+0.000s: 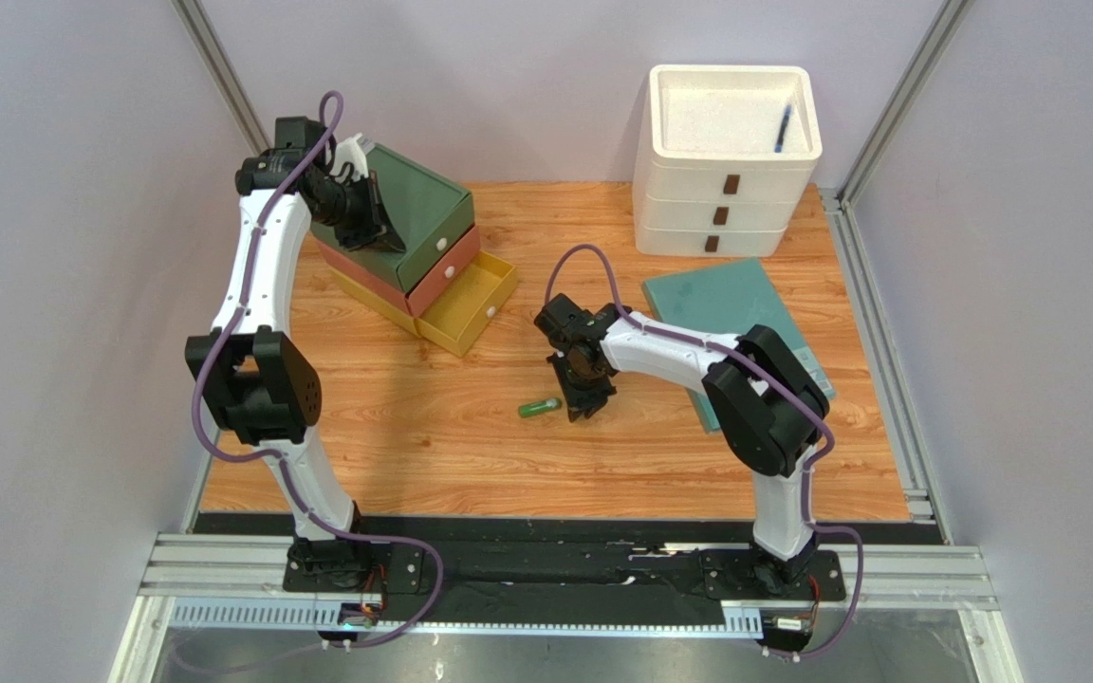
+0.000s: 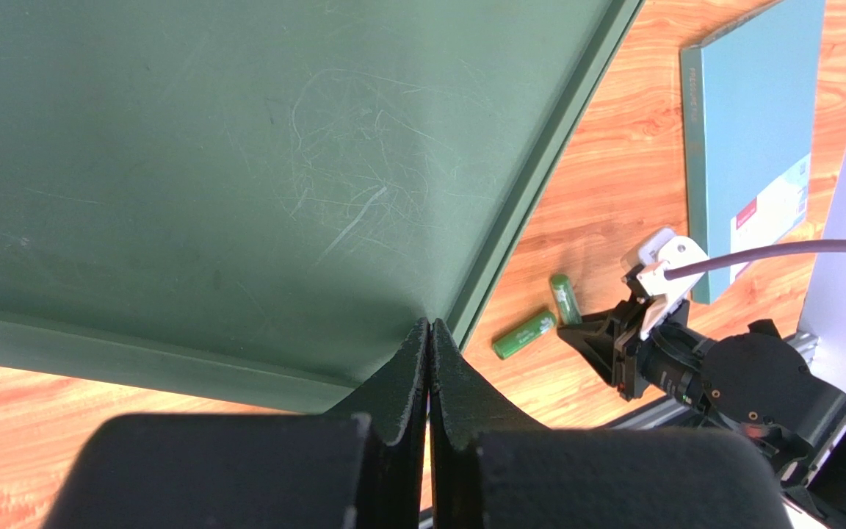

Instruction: Organize the makeup

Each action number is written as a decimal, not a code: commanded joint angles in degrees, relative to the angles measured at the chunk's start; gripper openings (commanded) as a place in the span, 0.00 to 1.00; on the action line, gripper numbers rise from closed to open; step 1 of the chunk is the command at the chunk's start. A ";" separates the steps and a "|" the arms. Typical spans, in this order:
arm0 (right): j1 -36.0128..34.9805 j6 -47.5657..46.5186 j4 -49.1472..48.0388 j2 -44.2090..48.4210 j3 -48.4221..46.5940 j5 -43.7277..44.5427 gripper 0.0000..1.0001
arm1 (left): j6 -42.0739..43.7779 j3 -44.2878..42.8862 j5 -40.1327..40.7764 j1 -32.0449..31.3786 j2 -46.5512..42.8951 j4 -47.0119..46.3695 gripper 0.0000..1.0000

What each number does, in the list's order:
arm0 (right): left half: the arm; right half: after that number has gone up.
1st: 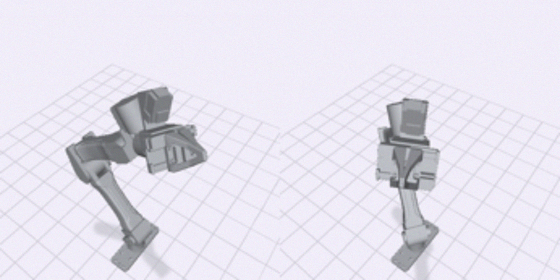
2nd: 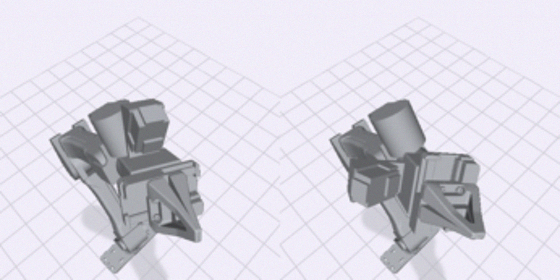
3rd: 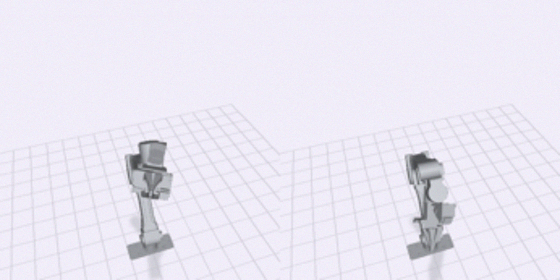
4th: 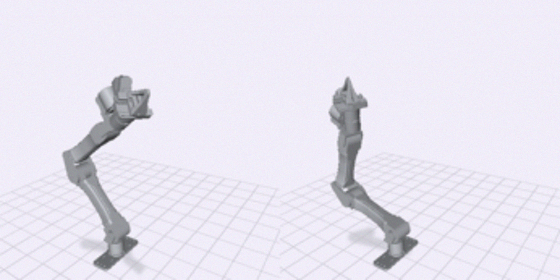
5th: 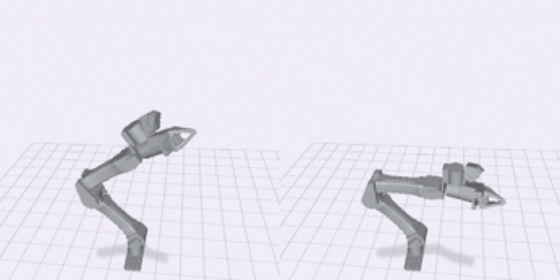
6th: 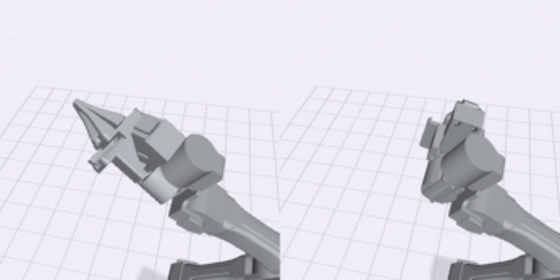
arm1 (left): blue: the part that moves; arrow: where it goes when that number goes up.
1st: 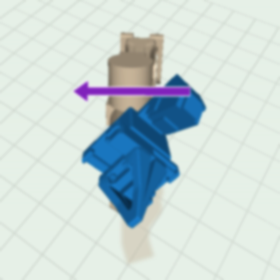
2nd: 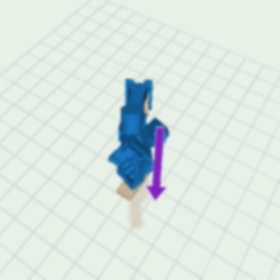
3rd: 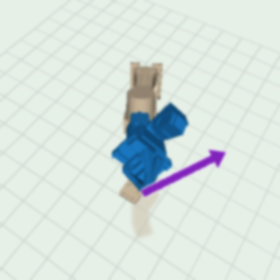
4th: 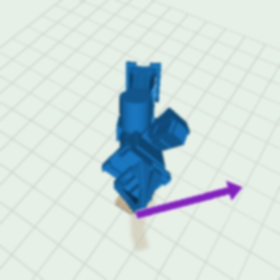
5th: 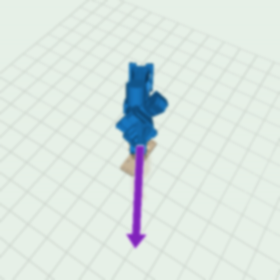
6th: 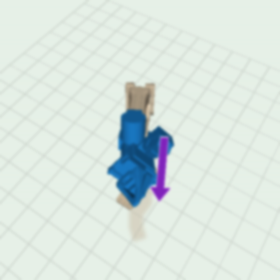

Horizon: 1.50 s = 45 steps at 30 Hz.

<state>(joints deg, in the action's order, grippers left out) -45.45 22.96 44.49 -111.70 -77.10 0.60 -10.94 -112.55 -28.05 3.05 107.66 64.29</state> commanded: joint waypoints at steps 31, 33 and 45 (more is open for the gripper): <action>0.54 2.78 0.33 -15.37 -44.79 -5.34 0.00 | 3.91 3.39 7.31 0.03 4.23 9.54 0.00; 0.54 3.58 -0.45 -16.96 -47.34 -6.22 0.00 | 3.91 3.39 7.31 0.03 4.23 9.62 0.00; 0.72 12.63 -5.11 -26.20 -57.99 -9.83 0.09 | 4.17 3.30 7.75 -0.06 4.23 9.80 0.00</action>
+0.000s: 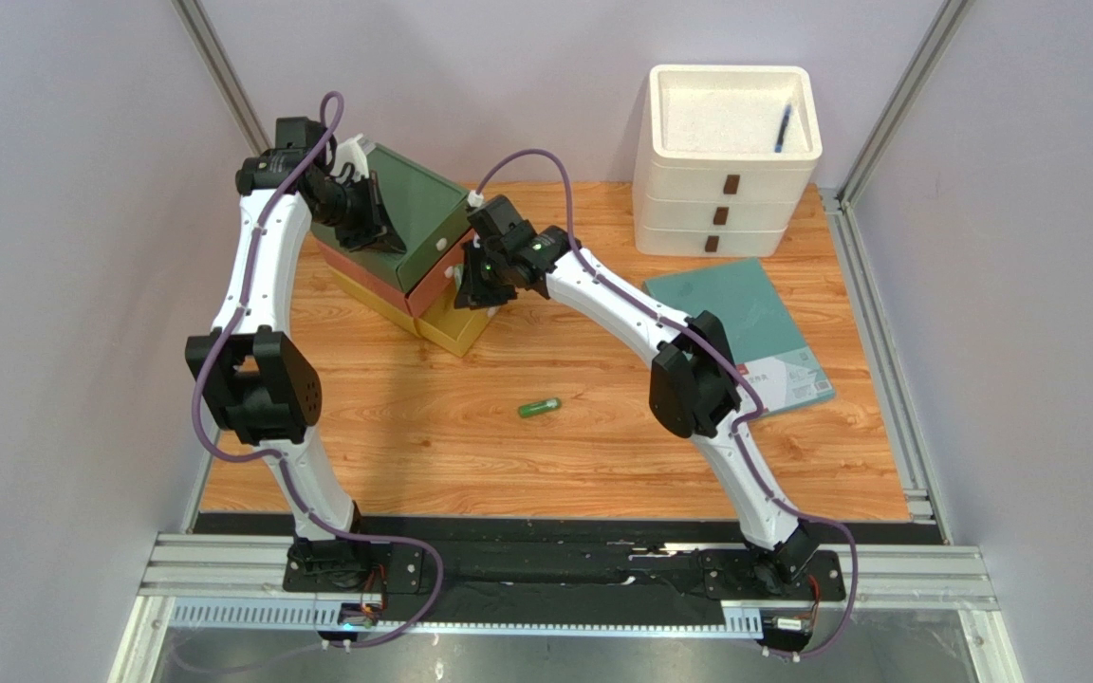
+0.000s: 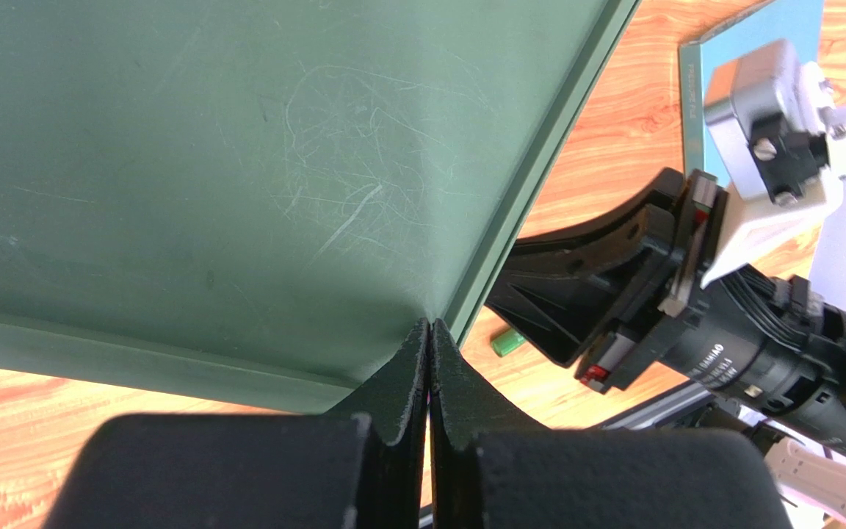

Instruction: Organize the makeup

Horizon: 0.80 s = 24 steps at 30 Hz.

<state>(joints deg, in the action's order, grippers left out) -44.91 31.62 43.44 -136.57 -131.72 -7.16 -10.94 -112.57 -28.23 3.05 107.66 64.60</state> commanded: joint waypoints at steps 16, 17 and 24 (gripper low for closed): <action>0.26 -2.34 -2.76 9.28 7.87 0.30 0.67 | 3.82 3.06 7.40 -0.06 4.32 9.49 0.00; 0.34 -2.70 -1.79 10.35 9.28 0.48 0.67 | 3.91 3.06 7.40 0.03 4.32 9.49 0.00; 0.61 -4.71 2.69 20.73 26.33 -1.89 0.68 | 3.56 2.71 6.61 0.03 4.23 9.14 0.00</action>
<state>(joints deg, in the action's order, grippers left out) -44.49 30.20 43.09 -122.37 -110.34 -7.66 -10.94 -112.66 -28.38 3.05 107.68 64.90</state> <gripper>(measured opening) 0.679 0.000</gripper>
